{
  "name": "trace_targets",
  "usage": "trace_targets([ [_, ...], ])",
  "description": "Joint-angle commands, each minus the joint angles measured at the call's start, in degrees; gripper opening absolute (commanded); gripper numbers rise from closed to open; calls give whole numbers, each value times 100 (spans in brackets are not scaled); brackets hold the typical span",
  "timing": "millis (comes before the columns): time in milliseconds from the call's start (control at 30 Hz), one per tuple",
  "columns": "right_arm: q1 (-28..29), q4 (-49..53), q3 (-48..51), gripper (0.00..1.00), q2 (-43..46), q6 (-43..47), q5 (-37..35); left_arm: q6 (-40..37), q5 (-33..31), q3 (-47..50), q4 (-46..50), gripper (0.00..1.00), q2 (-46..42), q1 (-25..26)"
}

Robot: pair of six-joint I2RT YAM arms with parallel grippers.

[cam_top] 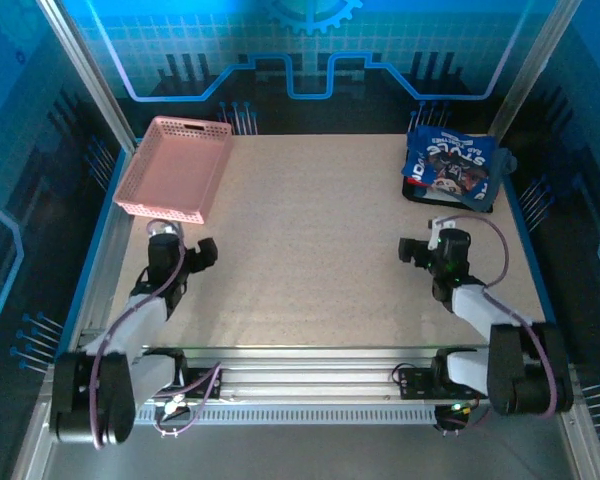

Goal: Fold and stack the t-shirts

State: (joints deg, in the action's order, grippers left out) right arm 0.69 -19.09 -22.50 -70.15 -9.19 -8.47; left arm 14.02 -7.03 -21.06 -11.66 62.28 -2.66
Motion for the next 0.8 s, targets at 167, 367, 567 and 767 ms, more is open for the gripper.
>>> trace_targets([
  [167, 352, -2699, -64, 100, -1573, 660, -394, -858, 673, 195, -3771, 99, 1850, -231],
  [367, 337, -2727, -40, 100, -1573, 650, -389, -1144, 562, 115, -4499, 99, 2684, 28],
  [567, 449, -2695, -66, 100, -1583, 617, -781, -1121, 563, 86, -4414, 99, 2658, 11],
  [767, 406, -2714, -45, 100, -1572, 600, -721, -1121, 571, 97, -4417, 99, 2649, 11],
])
